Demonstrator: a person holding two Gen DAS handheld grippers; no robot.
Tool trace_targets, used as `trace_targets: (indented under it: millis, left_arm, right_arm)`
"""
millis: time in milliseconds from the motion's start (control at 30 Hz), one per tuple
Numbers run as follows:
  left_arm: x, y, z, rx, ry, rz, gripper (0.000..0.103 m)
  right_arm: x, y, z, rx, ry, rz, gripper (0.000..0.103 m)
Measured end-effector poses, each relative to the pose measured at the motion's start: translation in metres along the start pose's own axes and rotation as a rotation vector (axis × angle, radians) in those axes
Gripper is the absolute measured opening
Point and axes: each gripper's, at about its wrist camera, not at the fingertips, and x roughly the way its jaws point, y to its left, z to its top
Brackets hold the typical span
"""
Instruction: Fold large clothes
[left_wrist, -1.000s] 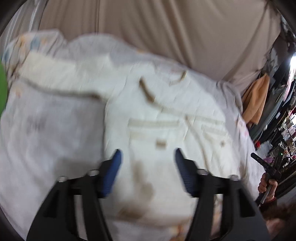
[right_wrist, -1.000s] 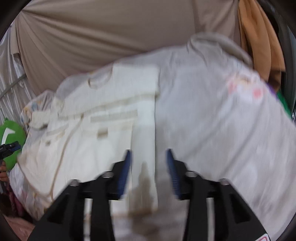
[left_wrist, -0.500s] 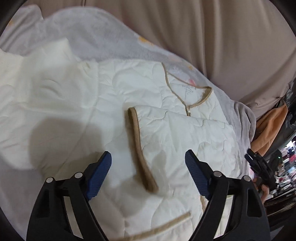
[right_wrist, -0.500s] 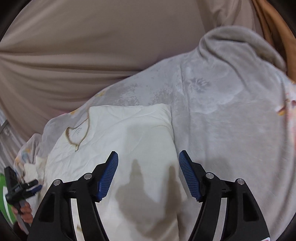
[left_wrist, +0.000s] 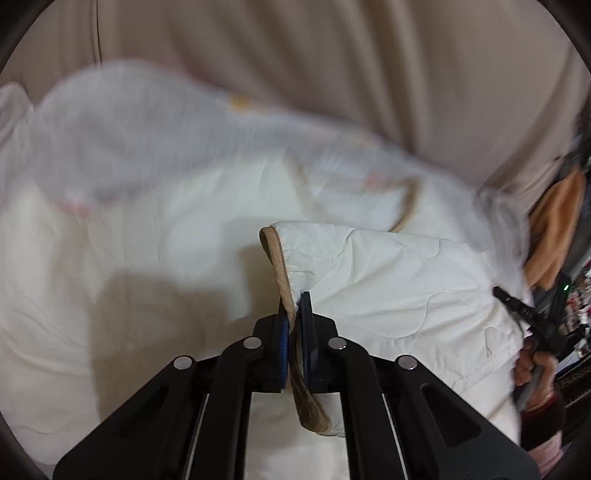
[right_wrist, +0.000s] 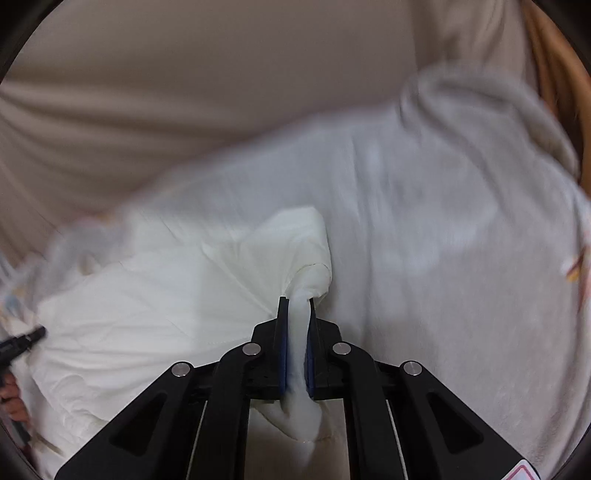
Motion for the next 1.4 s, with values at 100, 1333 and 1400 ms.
trace_targets:
  millis: [100, 1333, 1400]
  left_arm:
    - [0.014, 0.003, -0.016, 0.012, -0.003, 0.020, 0.005]
    - [-0.182, 0.374, -0.039, -0.825, -0.341, 0.319, 0.013]
    - [-0.178, 0.373, -0.035, -0.832, -0.347, 0.295, 0.006]
  right_arm:
    - [-0.012, -0.002, 0.000, 0.029, -0.033, -0.007, 0.010]
    - [-0.072, 0.092, -0.120, -0.267, 0.042, 0.120, 0.037]
    - [-0.072, 0.093, -0.121, -0.271, 0.037, 0.110, 0.037]
